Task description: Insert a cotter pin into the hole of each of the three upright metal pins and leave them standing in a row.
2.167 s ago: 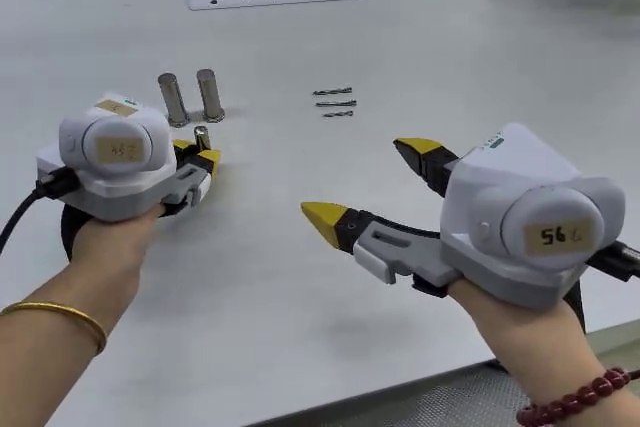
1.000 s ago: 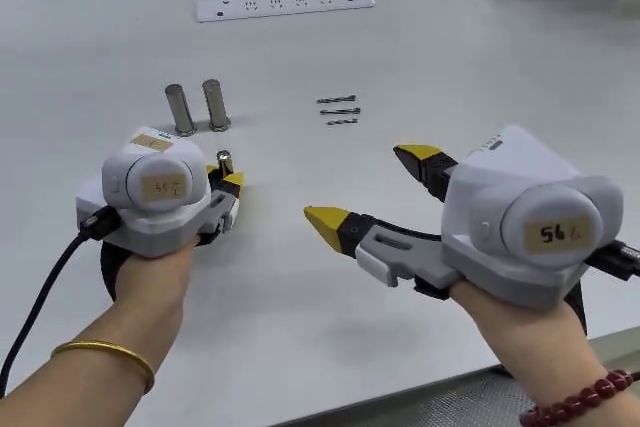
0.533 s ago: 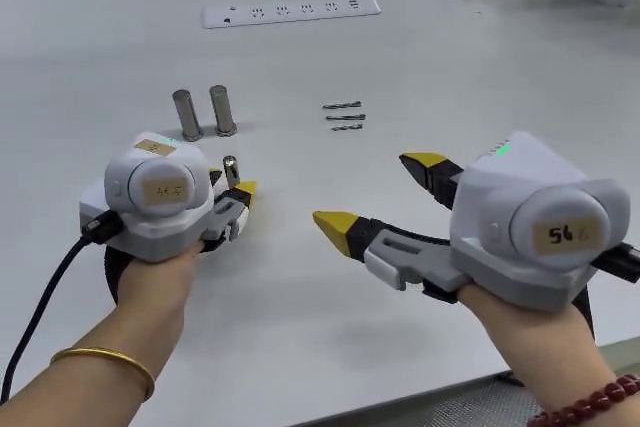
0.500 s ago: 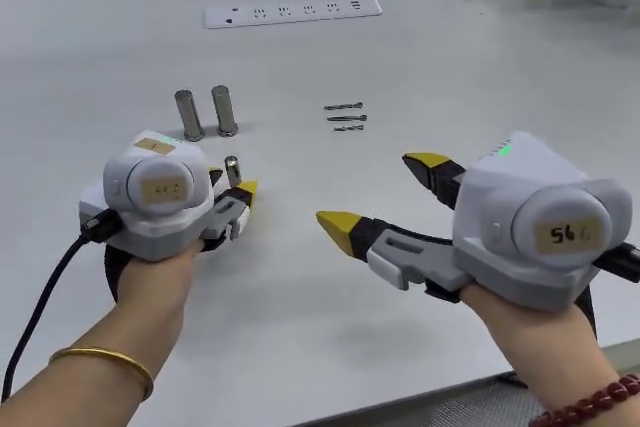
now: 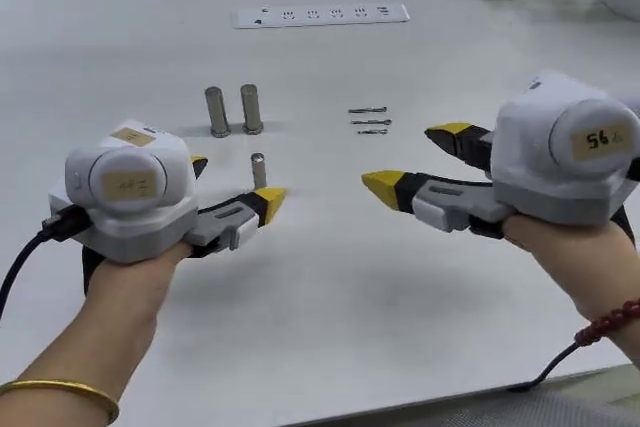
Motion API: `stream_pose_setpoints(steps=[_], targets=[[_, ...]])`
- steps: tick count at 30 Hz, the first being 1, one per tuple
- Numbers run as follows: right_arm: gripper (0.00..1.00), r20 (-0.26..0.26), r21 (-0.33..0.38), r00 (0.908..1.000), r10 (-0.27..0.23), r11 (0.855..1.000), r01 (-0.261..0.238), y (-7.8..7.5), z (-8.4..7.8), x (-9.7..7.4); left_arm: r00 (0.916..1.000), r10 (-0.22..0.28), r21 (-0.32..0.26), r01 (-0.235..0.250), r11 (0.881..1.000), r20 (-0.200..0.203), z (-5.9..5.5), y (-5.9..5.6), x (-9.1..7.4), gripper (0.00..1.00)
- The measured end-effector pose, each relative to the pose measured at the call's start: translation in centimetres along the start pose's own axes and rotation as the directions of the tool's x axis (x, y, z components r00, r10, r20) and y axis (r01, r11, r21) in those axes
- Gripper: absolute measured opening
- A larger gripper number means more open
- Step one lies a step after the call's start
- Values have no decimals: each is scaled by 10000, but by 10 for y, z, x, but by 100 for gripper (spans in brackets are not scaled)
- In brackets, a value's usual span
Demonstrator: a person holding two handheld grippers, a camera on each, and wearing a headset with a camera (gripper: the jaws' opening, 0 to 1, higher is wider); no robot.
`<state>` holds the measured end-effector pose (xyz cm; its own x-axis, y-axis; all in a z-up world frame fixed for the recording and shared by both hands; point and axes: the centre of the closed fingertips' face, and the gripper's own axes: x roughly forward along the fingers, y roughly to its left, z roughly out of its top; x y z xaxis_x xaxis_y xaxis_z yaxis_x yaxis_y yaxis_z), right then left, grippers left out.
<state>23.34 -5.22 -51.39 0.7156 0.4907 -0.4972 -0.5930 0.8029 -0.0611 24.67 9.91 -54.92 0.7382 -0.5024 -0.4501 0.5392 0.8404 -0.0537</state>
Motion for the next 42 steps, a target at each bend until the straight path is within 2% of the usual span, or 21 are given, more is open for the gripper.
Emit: stream_pose_setpoints(steps=[5,7,8,12,18,20,24,28,32,35,37,38,40,42], targets=[[46,-340,-343,9974,640,9973,-651,2,2,7,9996,-87,63,85,9999,265,8,0,-10,67],[47,-761,-847,9949,666,9937,-730,1,1,9,9995,-93,49,92,9999,292,9,0,-12,70],[47,-853,-875,9940,685,9933,-759,3,2,9,9995,-113,39,112,9999,296,9,-1,-14,71],[48,-861,-858,9935,747,9929,-821,4,16,9,9994,-183,178,178,9997,290,9,-3,-17,75],[45,-1353,-1294,9873,827,9865,-1004,-6,27,14,9992,-304,658,286,9974,262,10,-7,-18,79],[43,-1644,-1529,9817,958,9808,-1213,-10,27,17,9989,-385,727,364,9967,275,11,-8,-18,80],[40,-2350,-1880,9647,1190,9682,-1652,-25,26,26,9980,-521,744,494,9960,361,14,-11,-18,81],[36,-2591,-1922,9568,1322,9637,-1852,-38,29,38,9978,-558,717,532,9960,346,15,-11,-19,81],[33,-3158,-1724,9343,1653,9583,-2278,-39,17,43,9980,-555,814,530,9953,289,13,-9,-21,81],[29,-3376,-1558,9207,1961,9529,-2601,-38,15,49,9979,-595,901,569,9943,264,12,-9,-21,81],[27,-3733,-1695,9057,2007,9451,-2793,-43,7,56,9981,-579,975,558,9937,190,11,-9,-21,80],[27,-3779,-1725,9036,2018,9435,-2828,-42,4,58,9981,-589,1015,569,9932,165,10,-9,-20,80],[25,-4068,-1694,8886,2120,9383,-3014,-45,-3,64,9979,-639,1038,627,9926,84,8,-10,-20,79],[24,-4351,-1910,8739,2168,9262,-3249,-49,-10,71,9973,-732,1086,721,9915,65,7,-12,-19,79]])
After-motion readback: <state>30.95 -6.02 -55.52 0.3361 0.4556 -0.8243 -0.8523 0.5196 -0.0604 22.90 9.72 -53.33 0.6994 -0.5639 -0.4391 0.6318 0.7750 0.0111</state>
